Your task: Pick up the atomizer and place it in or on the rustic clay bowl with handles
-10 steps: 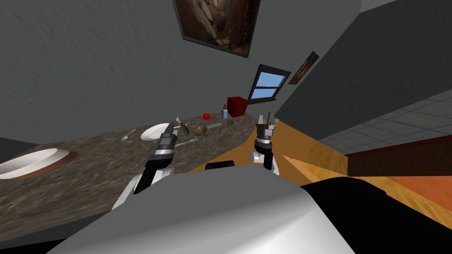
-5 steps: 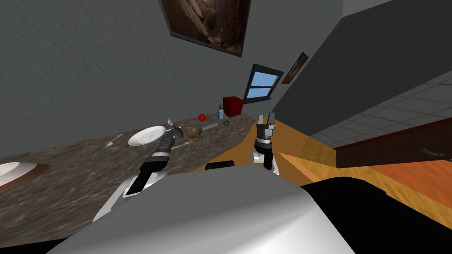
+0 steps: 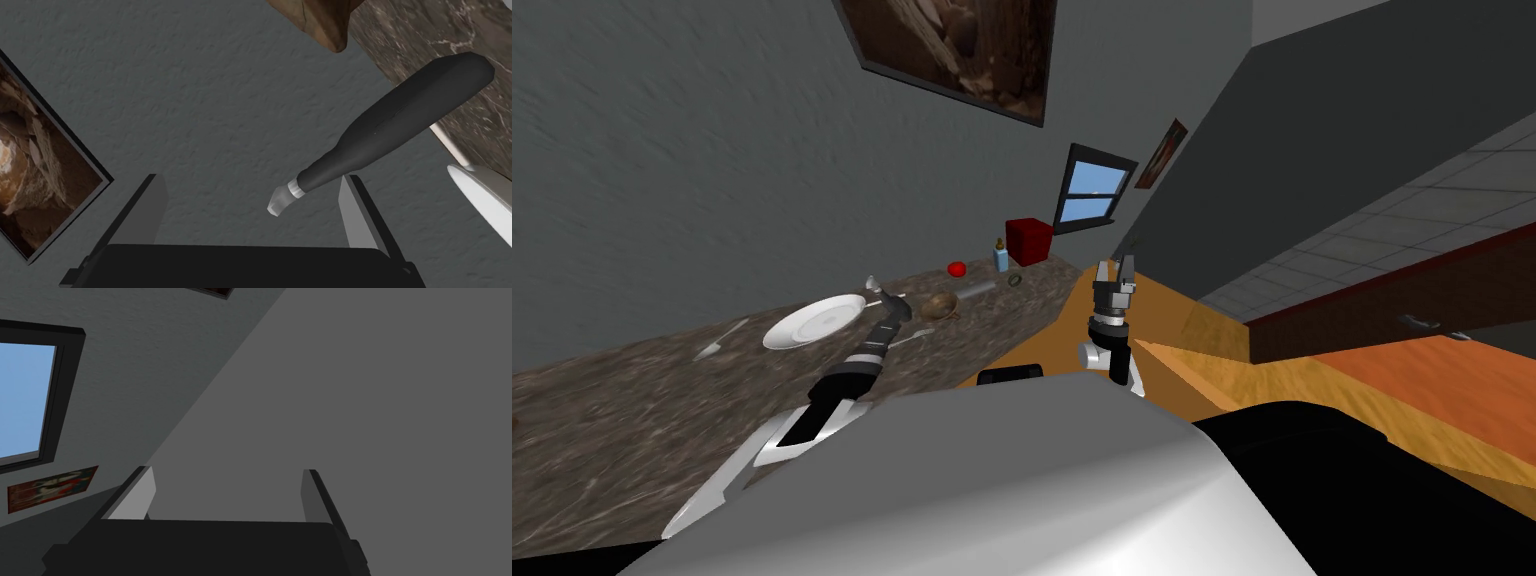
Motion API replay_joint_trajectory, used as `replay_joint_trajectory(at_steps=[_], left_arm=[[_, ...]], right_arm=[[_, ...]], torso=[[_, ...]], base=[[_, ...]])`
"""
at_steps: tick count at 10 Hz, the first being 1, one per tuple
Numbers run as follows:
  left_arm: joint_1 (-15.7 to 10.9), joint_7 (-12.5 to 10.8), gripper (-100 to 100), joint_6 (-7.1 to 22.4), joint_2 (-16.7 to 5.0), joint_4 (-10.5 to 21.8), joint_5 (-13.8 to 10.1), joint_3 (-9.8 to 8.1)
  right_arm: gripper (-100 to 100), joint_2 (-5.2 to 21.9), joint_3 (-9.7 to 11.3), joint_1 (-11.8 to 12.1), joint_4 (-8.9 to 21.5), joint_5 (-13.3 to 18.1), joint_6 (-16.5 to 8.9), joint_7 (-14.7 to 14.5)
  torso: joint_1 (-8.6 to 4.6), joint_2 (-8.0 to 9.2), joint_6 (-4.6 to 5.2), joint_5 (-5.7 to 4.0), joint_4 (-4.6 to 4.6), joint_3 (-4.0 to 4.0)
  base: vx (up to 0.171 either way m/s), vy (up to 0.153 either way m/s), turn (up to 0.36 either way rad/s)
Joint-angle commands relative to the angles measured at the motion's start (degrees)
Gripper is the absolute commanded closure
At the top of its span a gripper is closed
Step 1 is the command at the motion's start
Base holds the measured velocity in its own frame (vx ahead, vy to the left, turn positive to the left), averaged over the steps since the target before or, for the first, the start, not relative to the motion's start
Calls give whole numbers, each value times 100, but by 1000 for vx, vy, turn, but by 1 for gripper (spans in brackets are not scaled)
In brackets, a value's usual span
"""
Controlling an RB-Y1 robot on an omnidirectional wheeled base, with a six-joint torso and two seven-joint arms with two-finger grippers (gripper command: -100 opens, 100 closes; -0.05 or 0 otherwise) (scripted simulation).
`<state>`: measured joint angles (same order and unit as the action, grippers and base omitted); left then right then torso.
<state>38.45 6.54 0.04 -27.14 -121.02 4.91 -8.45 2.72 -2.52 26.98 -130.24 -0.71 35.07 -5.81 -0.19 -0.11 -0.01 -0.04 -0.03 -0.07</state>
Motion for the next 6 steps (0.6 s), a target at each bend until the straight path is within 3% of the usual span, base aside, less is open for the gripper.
replay_joint_trajectory(at_steps=[1, 3, 4, 6], left_arm=[[-24, 1, -100, 215, -142, 12, -3, -49], [63, 58, -100, 551, -473, 180, 50, -160], [63, 58, -100, 560, -473, 180, 50, -160], [146, 115, -100, 898, -822, 356, 102, -271]], right_arm=[[0, 0, 0, 0, 0, 0, 0, 0], [0, 0, 0, 0, 0, 0, 0, 0], [0, 0, 0, 0, 0, 0, 0, 0], [0, 0, 0, 0, 0, 0, 0, 0]], torso=[[0, 0, 0, 0, 0, 0], [8, 5, 0, 1, 1, 3], [6, 4, 0, 1, 1, 3], [7, 7, 0, 1, 2, 4]], base=[[22, -31, -28], [24, -33, -100], [20, -27, -53], [23, -39, -113]])
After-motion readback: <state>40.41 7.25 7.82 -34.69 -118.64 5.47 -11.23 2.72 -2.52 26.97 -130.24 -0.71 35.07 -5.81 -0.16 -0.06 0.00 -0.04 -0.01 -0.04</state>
